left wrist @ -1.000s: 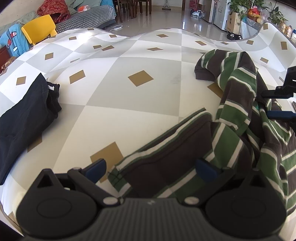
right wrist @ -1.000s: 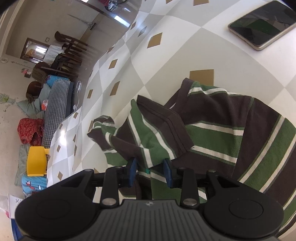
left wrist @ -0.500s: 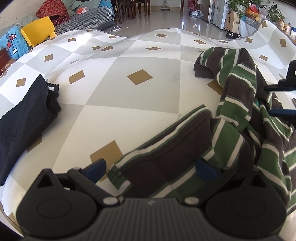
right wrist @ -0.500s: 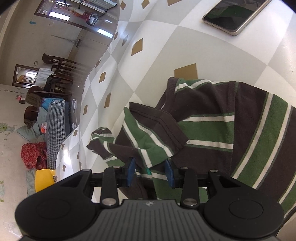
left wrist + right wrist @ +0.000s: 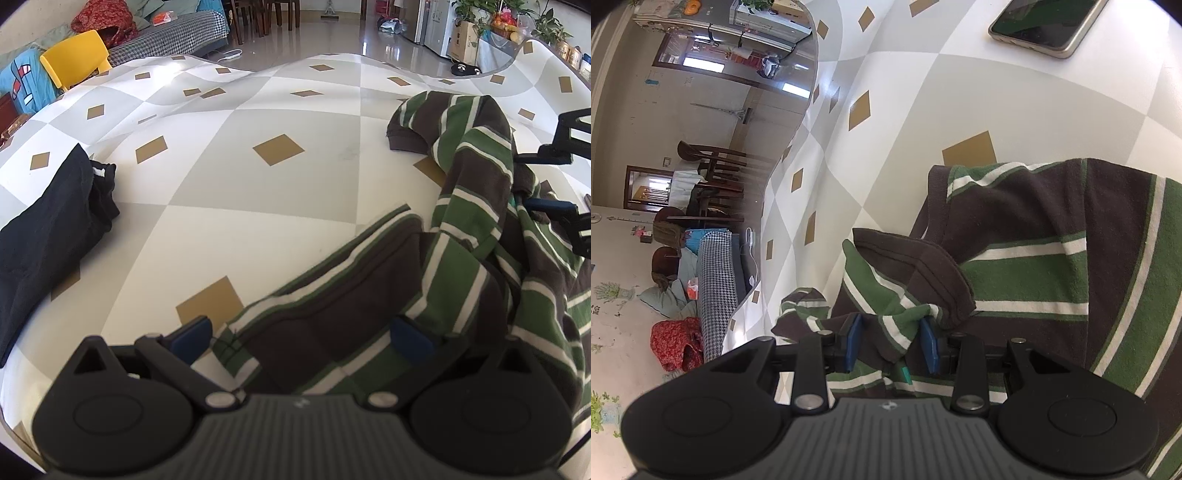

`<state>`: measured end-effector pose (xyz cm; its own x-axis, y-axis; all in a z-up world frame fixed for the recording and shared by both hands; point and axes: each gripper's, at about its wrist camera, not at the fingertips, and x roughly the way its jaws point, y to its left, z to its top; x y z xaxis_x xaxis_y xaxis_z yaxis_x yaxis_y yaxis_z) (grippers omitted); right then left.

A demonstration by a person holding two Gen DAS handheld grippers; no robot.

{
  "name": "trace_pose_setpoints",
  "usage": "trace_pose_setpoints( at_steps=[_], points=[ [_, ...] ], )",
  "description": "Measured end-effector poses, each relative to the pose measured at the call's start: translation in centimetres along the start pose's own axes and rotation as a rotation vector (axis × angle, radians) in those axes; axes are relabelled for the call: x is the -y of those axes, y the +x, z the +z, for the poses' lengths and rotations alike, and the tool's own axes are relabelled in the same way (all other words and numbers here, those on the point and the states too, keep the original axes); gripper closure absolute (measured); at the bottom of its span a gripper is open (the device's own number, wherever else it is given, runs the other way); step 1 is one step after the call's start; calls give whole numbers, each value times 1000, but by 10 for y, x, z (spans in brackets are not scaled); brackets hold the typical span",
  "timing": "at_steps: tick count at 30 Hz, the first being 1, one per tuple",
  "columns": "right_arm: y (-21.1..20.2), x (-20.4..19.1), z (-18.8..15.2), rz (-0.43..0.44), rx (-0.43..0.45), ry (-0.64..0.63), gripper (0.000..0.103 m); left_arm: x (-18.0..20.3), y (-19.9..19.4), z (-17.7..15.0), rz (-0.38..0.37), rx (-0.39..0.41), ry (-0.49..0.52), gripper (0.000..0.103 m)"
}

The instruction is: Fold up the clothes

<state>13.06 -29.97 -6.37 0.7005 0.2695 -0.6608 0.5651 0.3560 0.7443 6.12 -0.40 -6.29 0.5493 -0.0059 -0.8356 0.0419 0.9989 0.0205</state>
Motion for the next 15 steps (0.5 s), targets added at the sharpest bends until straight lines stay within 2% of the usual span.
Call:
trace_pose_setpoints(
  at_steps=[7, 11, 15],
  points=[
    [5, -9, 1, -6, 14, -61, 91, -1, -1, -1, -5, -2, 0, 0],
    [-1, -21, -2, 17, 30, -142, 93, -1, -1, -1, -5, -3, -6, 0],
    [-6, -39, -9, 90, 25, -233, 94, -1, -1, 0, -1, 0, -13, 0]
  ],
)
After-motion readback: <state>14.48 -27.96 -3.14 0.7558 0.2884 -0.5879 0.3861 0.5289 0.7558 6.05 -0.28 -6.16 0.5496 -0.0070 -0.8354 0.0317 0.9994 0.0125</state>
